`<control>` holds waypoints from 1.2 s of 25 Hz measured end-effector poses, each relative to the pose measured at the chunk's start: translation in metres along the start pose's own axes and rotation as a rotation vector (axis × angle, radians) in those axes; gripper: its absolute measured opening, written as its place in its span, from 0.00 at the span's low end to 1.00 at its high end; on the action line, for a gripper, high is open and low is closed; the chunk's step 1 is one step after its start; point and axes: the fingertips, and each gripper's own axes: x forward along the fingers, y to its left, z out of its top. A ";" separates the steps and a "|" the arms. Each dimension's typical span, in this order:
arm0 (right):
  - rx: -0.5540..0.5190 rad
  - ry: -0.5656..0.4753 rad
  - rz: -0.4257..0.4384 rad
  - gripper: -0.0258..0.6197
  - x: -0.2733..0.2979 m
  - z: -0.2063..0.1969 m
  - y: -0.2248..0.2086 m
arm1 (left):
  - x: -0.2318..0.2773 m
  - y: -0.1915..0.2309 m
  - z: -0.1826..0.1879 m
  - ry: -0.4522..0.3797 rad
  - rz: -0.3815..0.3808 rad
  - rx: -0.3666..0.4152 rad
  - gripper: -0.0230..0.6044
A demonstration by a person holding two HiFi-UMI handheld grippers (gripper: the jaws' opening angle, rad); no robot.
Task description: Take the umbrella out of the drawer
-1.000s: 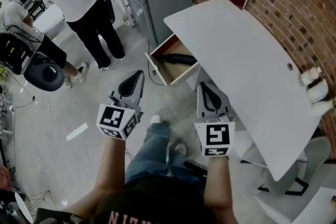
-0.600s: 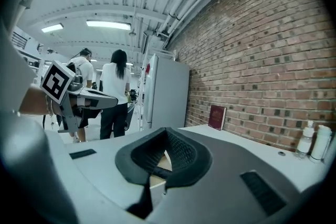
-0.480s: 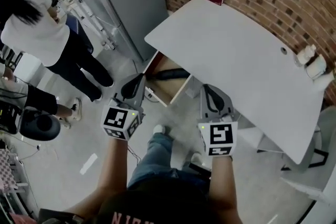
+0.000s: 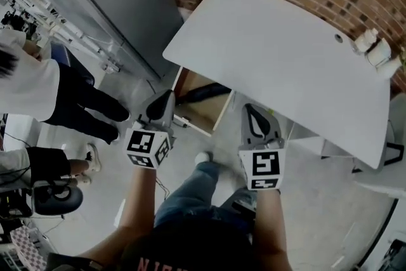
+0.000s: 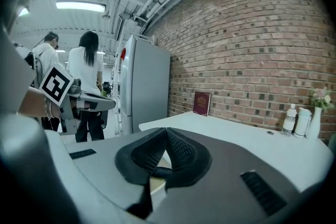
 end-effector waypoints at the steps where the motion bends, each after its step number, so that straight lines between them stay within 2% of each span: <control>1: 0.004 0.005 -0.014 0.03 0.006 -0.003 0.003 | 0.005 0.008 -0.005 0.007 -0.004 -0.010 0.03; 5: 0.028 0.024 -0.058 0.03 0.024 -0.016 0.017 | 0.026 0.026 -0.027 0.028 -0.058 -0.038 0.03; 8: 0.145 0.010 -0.104 0.03 0.030 -0.024 0.017 | 0.040 0.028 -0.039 0.022 -0.150 -0.083 0.03; 11: 0.242 -0.010 -0.139 0.03 0.035 -0.036 0.006 | 0.057 0.027 -0.054 0.058 -0.219 -0.099 0.03; 16: 0.266 0.067 -0.194 0.03 0.055 -0.070 -0.005 | 0.082 0.036 -0.078 0.104 -0.235 -0.059 0.03; 20: 0.296 0.118 -0.172 0.03 0.070 -0.097 -0.005 | 0.100 0.032 -0.102 0.147 -0.248 -0.003 0.03; 25: 0.314 0.164 -0.135 0.03 0.087 -0.138 -0.001 | 0.121 0.015 -0.147 0.232 -0.300 0.043 0.03; 28: 0.333 0.163 -0.112 0.03 0.098 -0.156 0.004 | 0.132 0.008 -0.167 0.256 -0.344 0.055 0.03; 29: 0.338 0.158 -0.114 0.03 0.101 -0.162 0.005 | 0.136 0.006 -0.174 0.264 -0.365 0.061 0.04; 30: 0.339 0.154 -0.120 0.03 0.104 -0.169 0.004 | 0.139 0.003 -0.181 0.279 -0.389 0.070 0.12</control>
